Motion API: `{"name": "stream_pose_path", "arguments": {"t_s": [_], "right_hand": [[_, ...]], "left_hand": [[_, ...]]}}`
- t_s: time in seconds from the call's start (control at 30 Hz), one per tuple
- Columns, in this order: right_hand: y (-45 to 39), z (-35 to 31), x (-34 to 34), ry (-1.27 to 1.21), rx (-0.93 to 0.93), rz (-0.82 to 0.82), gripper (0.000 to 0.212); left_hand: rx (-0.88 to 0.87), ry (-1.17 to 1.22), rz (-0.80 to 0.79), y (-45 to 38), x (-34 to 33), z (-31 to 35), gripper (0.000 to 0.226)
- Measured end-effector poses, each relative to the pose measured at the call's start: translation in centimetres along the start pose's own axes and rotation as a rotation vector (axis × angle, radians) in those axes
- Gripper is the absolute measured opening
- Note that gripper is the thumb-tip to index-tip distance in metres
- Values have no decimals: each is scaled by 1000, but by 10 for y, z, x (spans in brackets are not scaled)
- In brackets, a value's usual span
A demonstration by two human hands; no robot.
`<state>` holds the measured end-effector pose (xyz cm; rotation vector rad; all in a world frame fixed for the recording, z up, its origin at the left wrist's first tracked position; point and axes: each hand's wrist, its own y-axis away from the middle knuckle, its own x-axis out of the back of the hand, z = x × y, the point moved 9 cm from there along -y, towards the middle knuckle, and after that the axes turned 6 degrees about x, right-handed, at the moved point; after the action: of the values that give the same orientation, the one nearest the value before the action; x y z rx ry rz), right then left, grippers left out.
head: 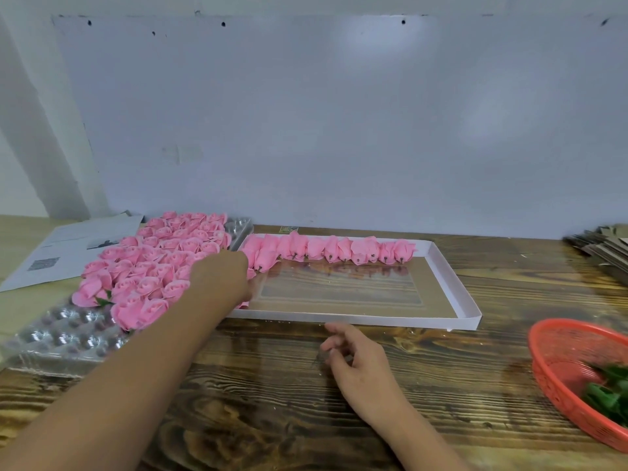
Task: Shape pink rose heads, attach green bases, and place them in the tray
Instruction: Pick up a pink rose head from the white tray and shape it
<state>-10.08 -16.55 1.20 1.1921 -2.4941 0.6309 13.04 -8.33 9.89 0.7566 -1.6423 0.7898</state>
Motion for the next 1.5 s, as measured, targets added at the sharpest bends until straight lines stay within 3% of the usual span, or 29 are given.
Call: {"name": "stream_pose_path", "arguments": {"t_s": [0.27,0.47,0.97,1.1,1.3,1.5], "right_hand": [[0,-1,-1,1,14,1,38],[-1,4,-5,6,9,4,38],[0,-2,-2,24,17,-6,37],[0,-2,-2,19,19,-5,37],[0,-1,-2,21,15,-2,37],[0,0,-2,2,1,-2,36]], "left_hand": [[9,-122,-130,-11,-24,6,29],[49,-68,-110,-22,-38,1,14],[153,90,-149,-29,-55,-10,12],[125,172,-145,-25,-52,-12,13],[36,293,-267,-12,-39,0,28],[46,745,-177,-2,-33,-3,27]]}}
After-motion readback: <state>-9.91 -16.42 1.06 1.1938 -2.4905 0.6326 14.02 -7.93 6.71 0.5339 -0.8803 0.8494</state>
